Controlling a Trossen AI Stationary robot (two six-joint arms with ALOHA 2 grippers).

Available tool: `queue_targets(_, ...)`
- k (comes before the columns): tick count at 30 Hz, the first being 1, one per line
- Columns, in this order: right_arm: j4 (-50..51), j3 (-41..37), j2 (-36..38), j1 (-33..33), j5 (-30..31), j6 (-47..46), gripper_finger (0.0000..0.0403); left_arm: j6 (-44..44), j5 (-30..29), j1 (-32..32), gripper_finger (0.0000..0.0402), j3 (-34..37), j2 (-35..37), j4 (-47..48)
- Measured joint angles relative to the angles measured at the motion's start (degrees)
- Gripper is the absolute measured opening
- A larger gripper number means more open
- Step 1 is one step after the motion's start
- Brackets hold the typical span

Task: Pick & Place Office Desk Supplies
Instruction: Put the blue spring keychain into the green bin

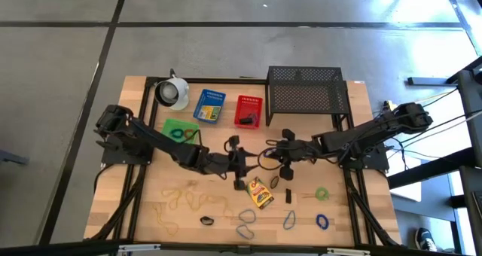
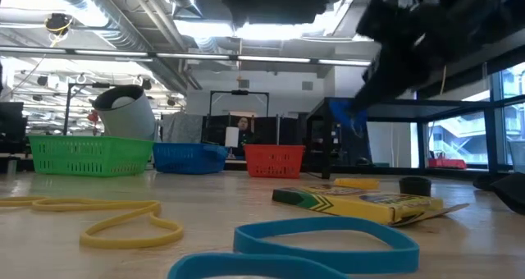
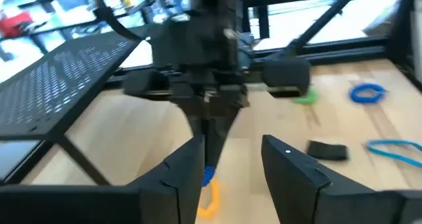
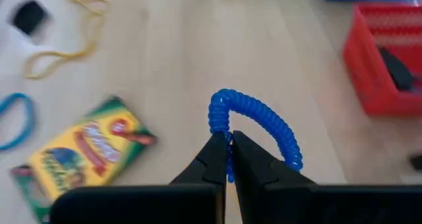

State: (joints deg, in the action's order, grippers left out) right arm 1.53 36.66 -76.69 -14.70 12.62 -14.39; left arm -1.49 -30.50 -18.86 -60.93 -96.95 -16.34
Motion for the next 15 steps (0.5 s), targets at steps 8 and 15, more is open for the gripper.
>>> queue_targets(8,-5.51,2.94,0.00,-3.68,-7.80,4.59,0.0019,-1.87,0.00,-3.38,0.0181,0.00,0.00,2.76)
queue_targets(15,-12.92,3.10,0.00,-5.35,-15.99,7.12,0.0021,-2.00,-0.02,-4.71,0.0178,0.00,0.00,3.53)
